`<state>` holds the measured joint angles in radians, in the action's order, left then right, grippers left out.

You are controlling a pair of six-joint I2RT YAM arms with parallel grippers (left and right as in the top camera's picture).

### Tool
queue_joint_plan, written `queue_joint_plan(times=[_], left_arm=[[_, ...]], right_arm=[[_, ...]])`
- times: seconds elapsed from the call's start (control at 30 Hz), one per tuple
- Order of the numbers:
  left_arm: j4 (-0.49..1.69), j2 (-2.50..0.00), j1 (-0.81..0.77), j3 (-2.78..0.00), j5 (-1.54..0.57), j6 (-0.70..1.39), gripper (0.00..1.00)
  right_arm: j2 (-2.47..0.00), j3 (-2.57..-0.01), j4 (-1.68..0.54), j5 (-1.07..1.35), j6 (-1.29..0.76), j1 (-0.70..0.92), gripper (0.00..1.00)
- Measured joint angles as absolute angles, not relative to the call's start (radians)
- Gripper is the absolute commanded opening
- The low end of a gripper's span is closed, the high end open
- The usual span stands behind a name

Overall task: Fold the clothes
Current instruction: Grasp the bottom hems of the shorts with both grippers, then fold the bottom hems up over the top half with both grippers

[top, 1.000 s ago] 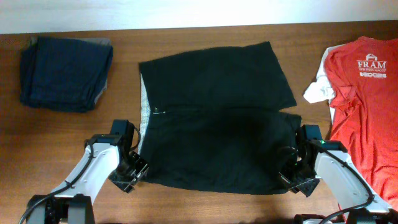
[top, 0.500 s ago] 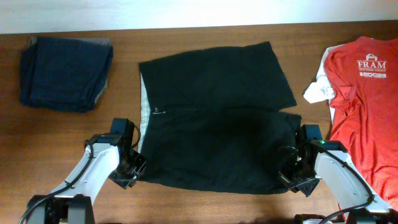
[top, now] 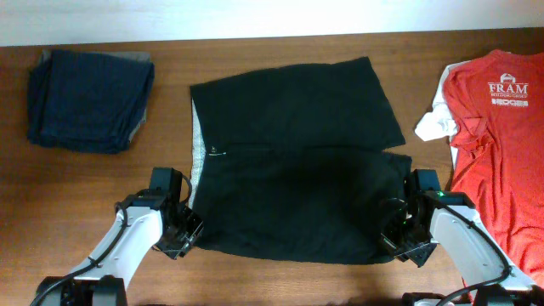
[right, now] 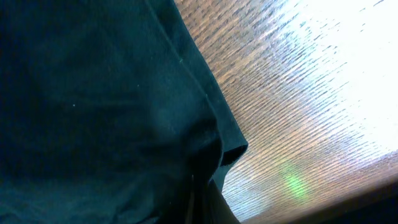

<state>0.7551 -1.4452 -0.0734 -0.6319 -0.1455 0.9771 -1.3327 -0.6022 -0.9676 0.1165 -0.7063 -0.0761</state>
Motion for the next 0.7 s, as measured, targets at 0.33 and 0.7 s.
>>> queue_joint_plan(times=[0.33,0.7], left_arm=[[0.893,-1.422,-0.073,-0.691,-0.192,0.657,0.01],[1.367,-1.297,-0.089,-1.206,-0.178,0.564,0.01]], right_arm=[[-1.336,-0.744,-1.112,0.090,-0.659,-0.076,0.04],[-1.335,-1.481,-1.607,0.060,-0.513,-0.076,0.04]])
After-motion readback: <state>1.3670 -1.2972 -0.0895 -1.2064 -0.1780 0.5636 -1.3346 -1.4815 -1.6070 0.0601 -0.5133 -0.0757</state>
